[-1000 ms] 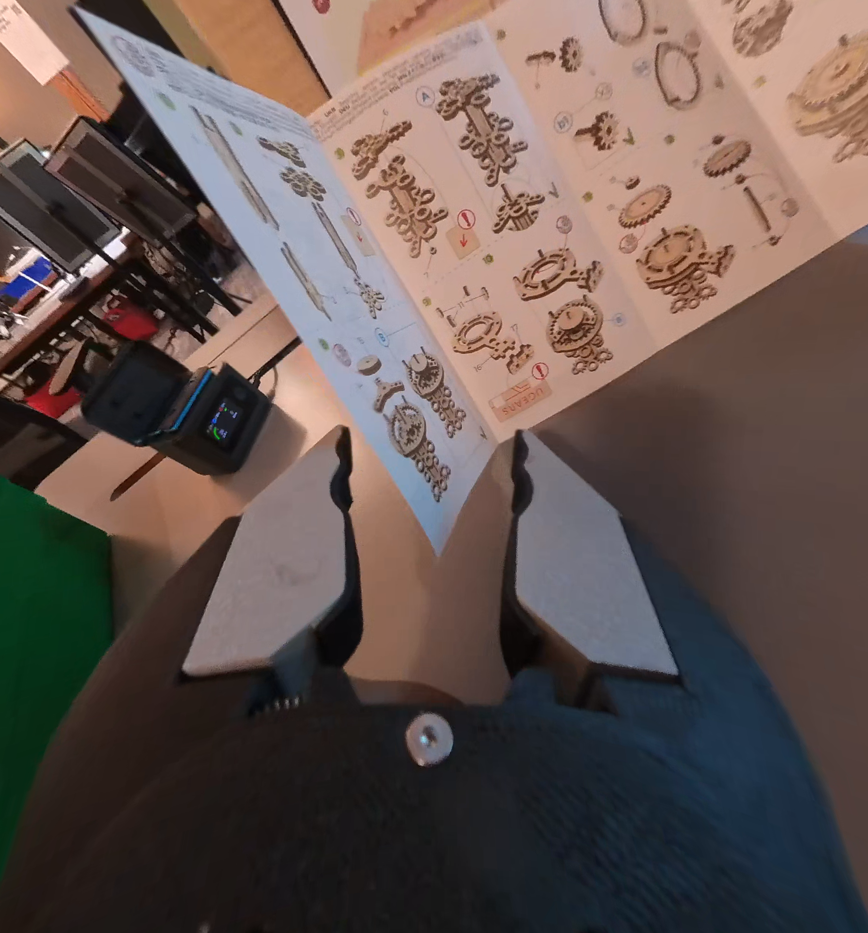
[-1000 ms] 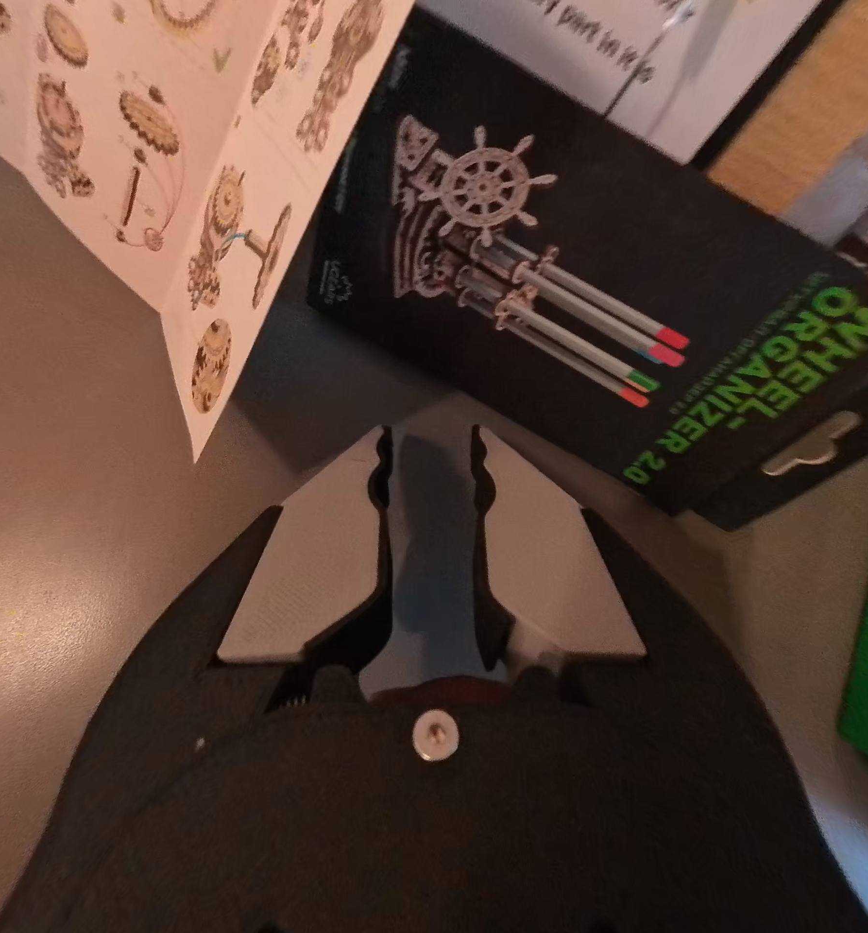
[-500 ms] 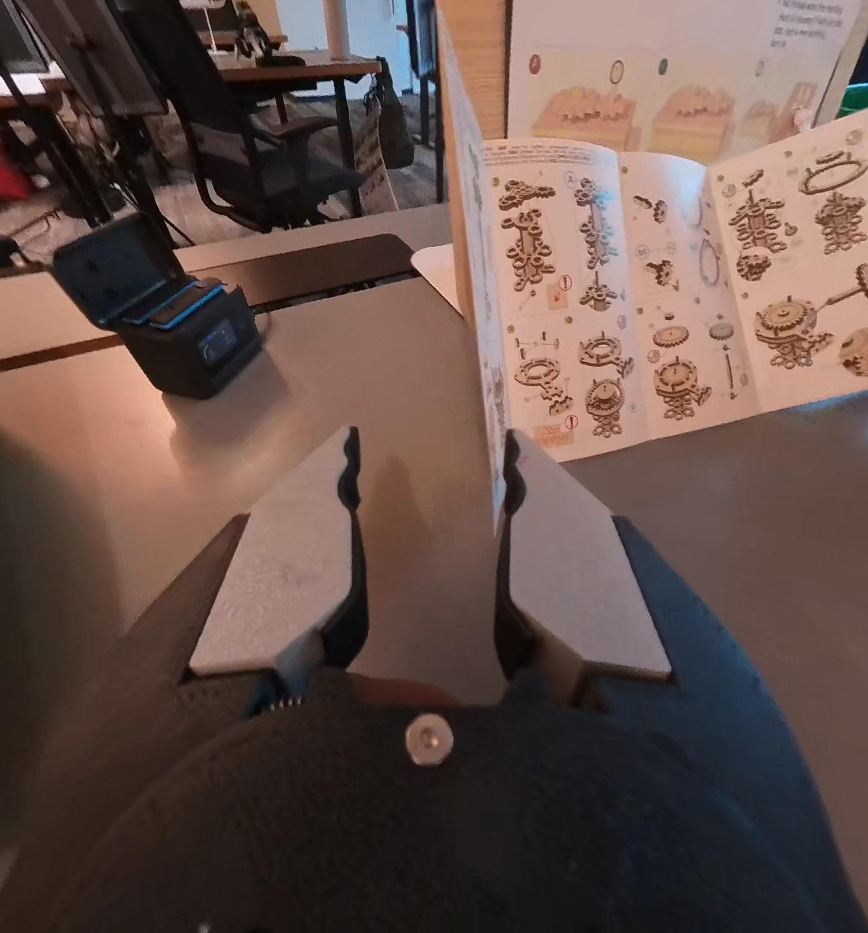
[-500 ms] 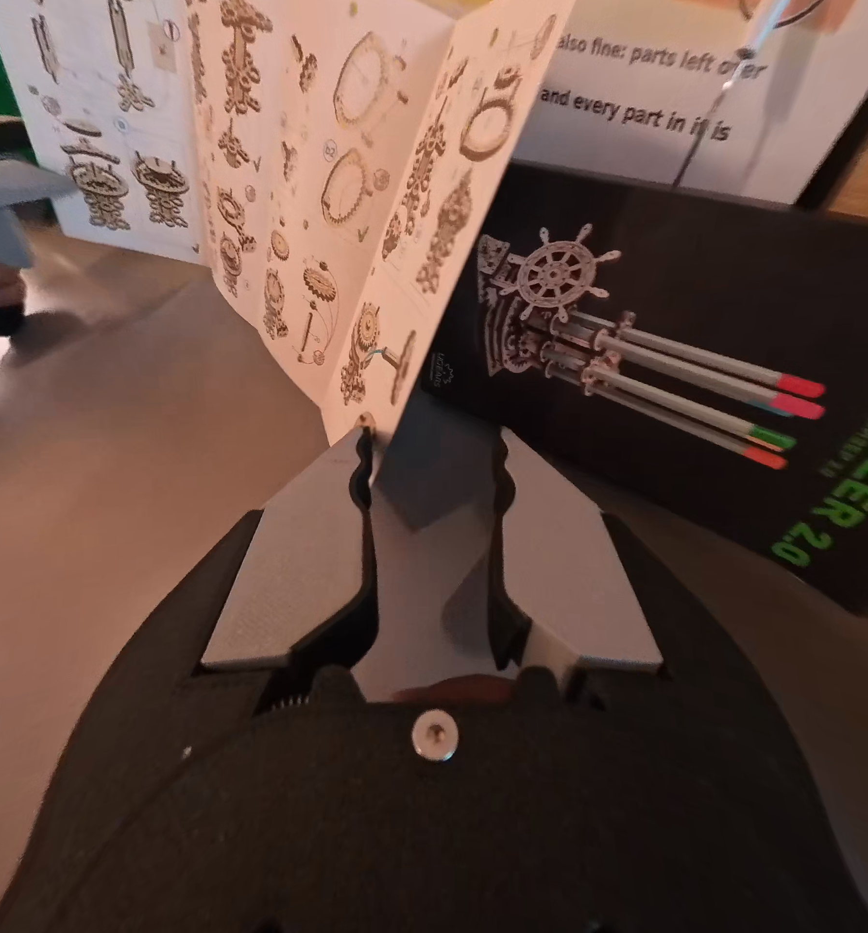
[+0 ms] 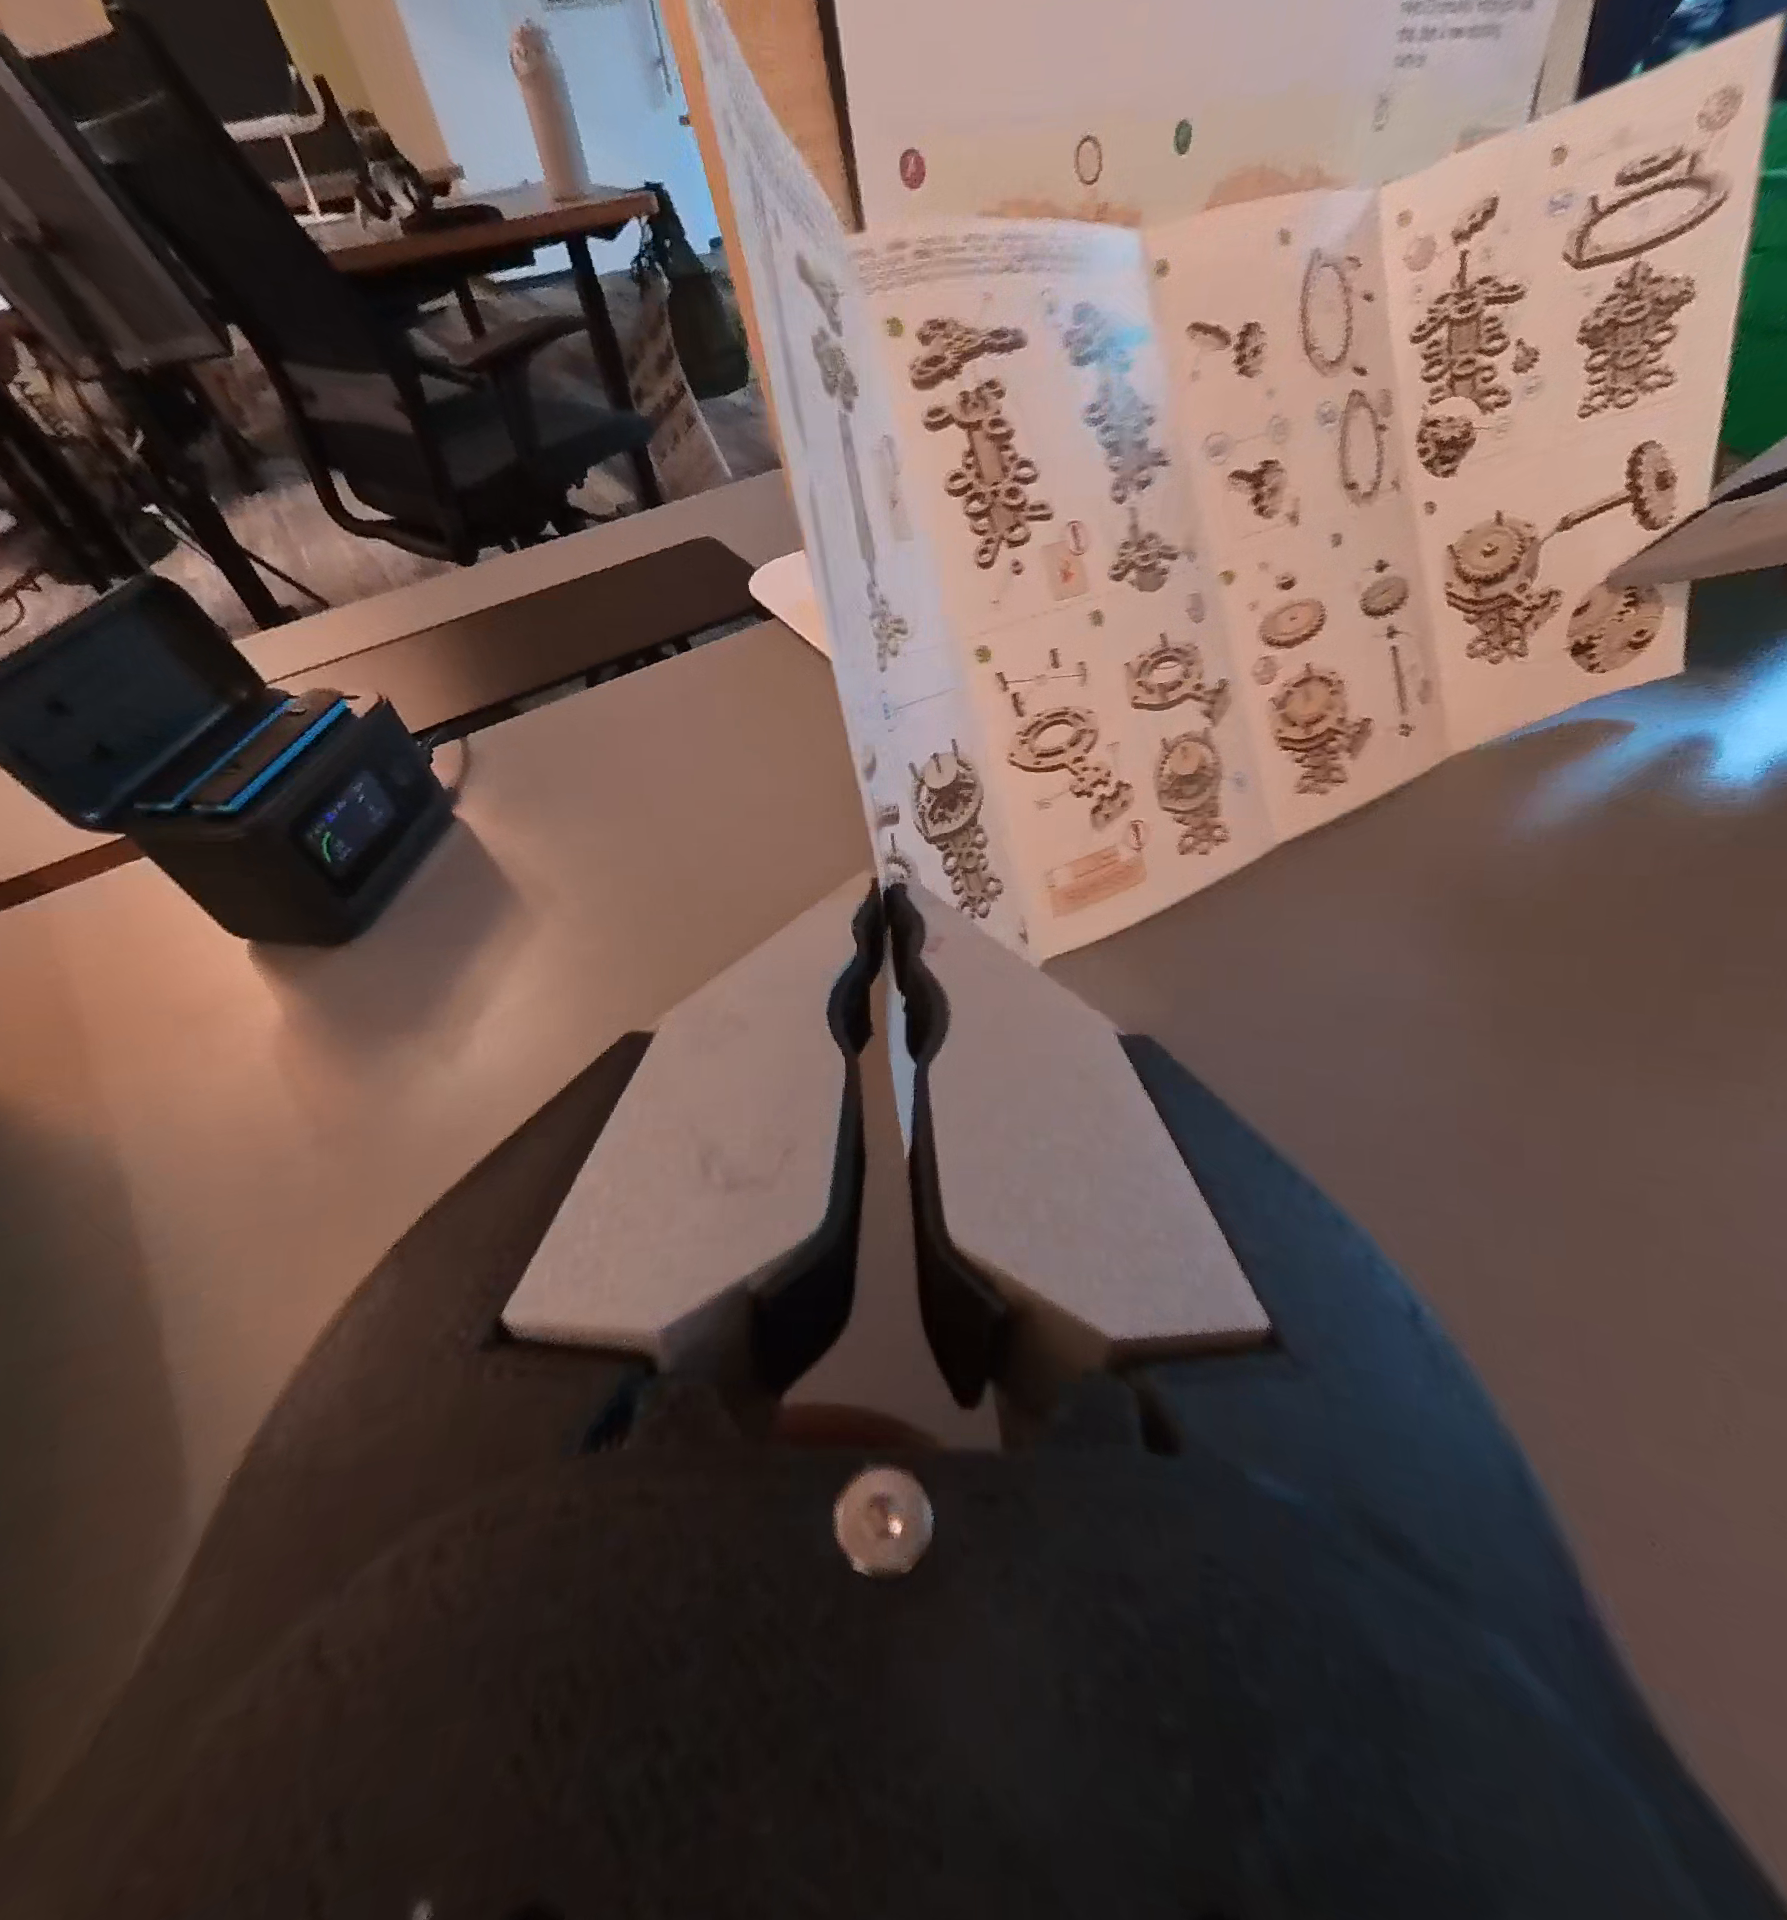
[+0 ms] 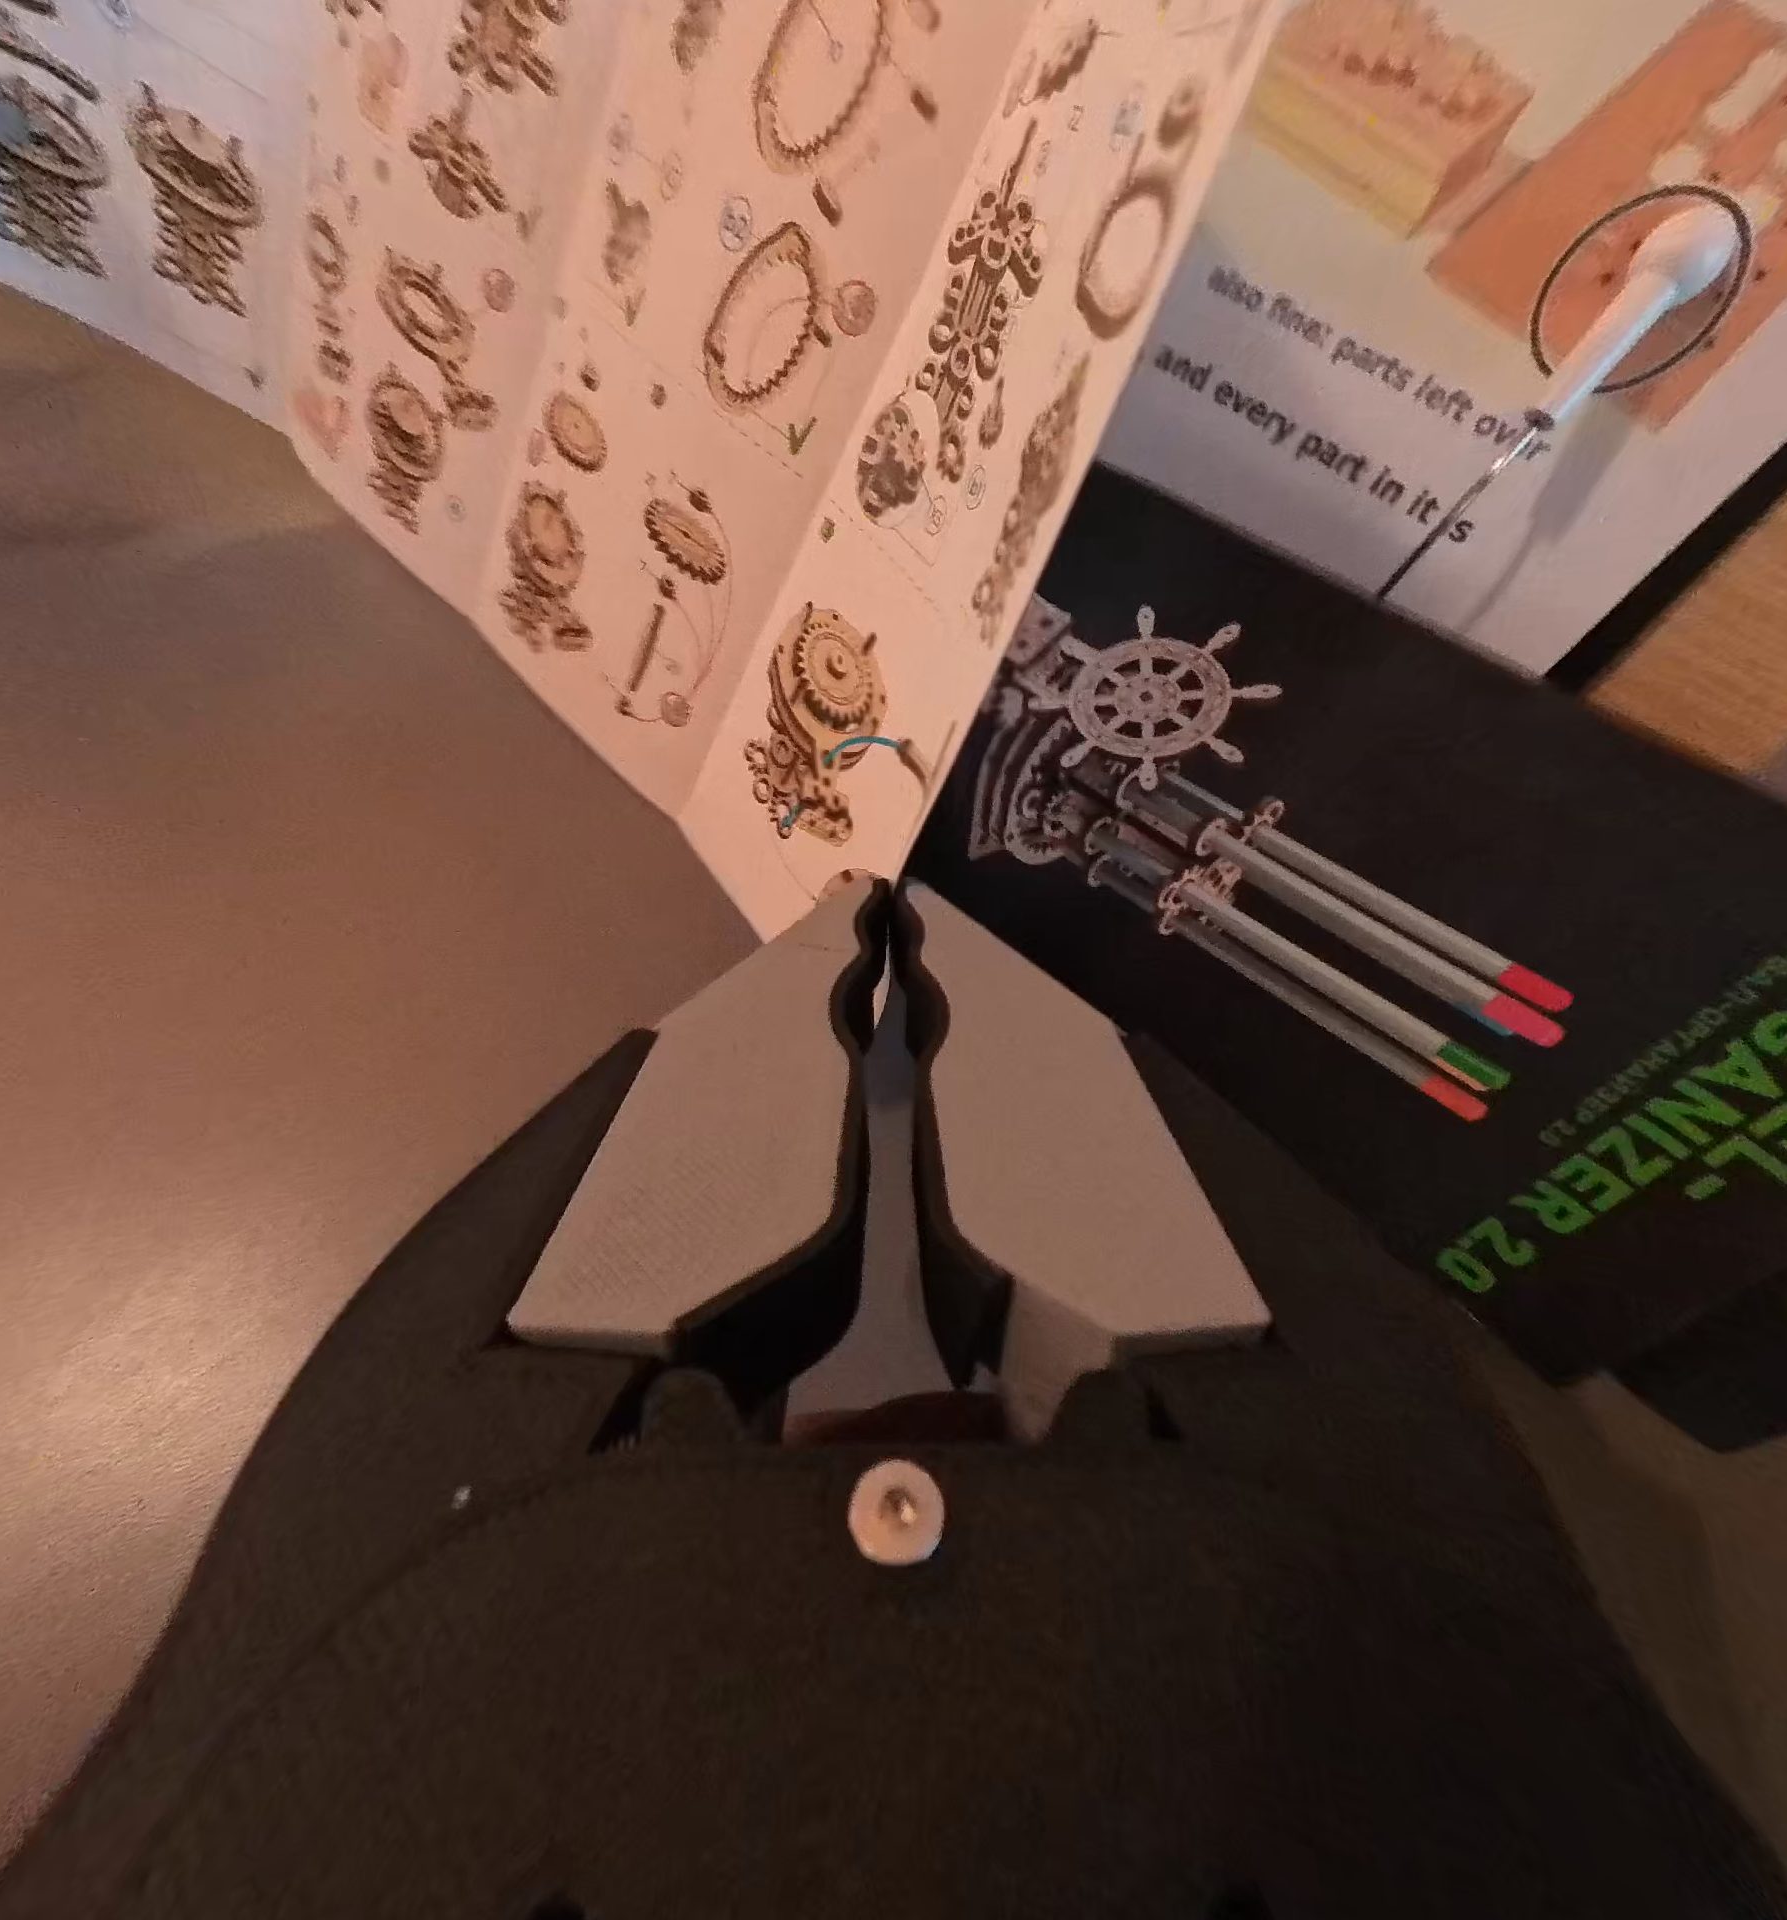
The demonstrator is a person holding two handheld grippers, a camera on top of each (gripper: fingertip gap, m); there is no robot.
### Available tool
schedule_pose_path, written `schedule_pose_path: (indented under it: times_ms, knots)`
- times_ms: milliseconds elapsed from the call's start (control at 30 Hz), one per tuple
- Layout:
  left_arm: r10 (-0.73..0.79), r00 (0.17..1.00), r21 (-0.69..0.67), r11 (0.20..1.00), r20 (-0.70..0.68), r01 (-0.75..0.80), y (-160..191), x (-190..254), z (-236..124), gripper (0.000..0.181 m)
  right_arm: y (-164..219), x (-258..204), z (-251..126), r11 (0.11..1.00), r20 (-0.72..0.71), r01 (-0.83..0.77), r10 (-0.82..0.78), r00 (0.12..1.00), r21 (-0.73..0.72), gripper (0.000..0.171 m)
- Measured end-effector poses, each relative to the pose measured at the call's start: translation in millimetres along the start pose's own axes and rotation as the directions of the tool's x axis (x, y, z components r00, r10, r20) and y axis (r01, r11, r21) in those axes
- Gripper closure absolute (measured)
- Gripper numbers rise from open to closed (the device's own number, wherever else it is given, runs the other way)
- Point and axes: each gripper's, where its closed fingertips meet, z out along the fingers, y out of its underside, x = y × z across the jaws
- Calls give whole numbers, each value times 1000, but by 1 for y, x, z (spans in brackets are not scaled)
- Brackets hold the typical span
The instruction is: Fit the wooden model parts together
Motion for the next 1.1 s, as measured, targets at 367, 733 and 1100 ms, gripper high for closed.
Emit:
schedule_pose_path:
  times_ms: [367,733,1100]
  knots:
    - [22,995,-79,997,101,-14,12,-3,-6,112,3,12,-3,998,-48,-58,57,997,-4,141]
    - [-56,961,121,992,270,24,-5,-18,-49,118,-16,23,-37,974,-101,-116,138,985,196,106]
    - [32,920,215,969,390,-125,-17,-3,-82,131,-6,41,-51,971,-213,-100,147,966,218,98]
